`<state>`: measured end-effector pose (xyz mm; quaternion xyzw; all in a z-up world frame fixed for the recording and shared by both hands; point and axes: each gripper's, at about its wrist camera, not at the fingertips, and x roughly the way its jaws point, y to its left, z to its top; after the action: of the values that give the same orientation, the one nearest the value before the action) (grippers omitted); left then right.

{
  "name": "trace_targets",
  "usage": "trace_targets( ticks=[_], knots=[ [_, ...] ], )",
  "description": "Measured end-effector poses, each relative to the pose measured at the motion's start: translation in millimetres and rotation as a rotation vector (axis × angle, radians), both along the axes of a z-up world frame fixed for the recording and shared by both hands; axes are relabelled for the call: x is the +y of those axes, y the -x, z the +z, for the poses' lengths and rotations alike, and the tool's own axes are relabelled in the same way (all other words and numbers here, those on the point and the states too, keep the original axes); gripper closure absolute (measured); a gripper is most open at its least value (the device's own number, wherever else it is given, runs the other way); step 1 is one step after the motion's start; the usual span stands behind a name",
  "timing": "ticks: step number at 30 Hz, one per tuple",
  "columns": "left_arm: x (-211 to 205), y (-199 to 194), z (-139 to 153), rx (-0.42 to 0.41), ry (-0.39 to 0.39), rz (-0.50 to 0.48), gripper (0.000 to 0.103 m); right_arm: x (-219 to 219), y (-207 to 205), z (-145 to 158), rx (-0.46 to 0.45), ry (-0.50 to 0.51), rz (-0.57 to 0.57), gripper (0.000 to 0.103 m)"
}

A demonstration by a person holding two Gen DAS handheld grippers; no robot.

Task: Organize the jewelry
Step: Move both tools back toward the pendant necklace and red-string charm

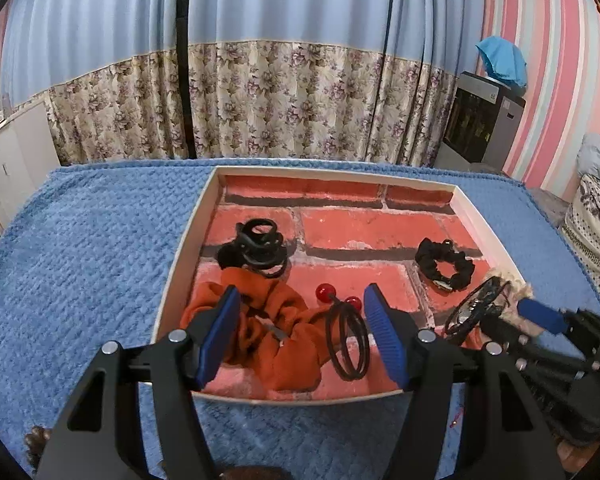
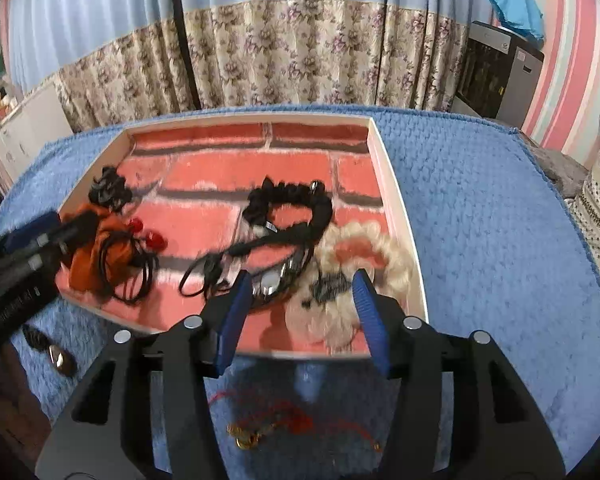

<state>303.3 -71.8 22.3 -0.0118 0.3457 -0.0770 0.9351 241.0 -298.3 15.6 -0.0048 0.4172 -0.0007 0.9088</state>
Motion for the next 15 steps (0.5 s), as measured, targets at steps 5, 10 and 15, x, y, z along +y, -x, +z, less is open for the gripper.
trace_targets(
  ticks=[5,10,15],
  knots=[
    [10,23,10,-0.018,-0.013,0.008,0.040,-2,29,3,-0.014,-0.003,0.012,0.049],
    [33,52,10,-0.011,-0.027,0.034,0.040,-15,66,21,-0.114,-0.055,0.017,0.046],
    [61,82,4,0.003,-0.034,0.070,0.040,-31,98,29,-0.127,-0.104,0.015,0.046]
  ],
)
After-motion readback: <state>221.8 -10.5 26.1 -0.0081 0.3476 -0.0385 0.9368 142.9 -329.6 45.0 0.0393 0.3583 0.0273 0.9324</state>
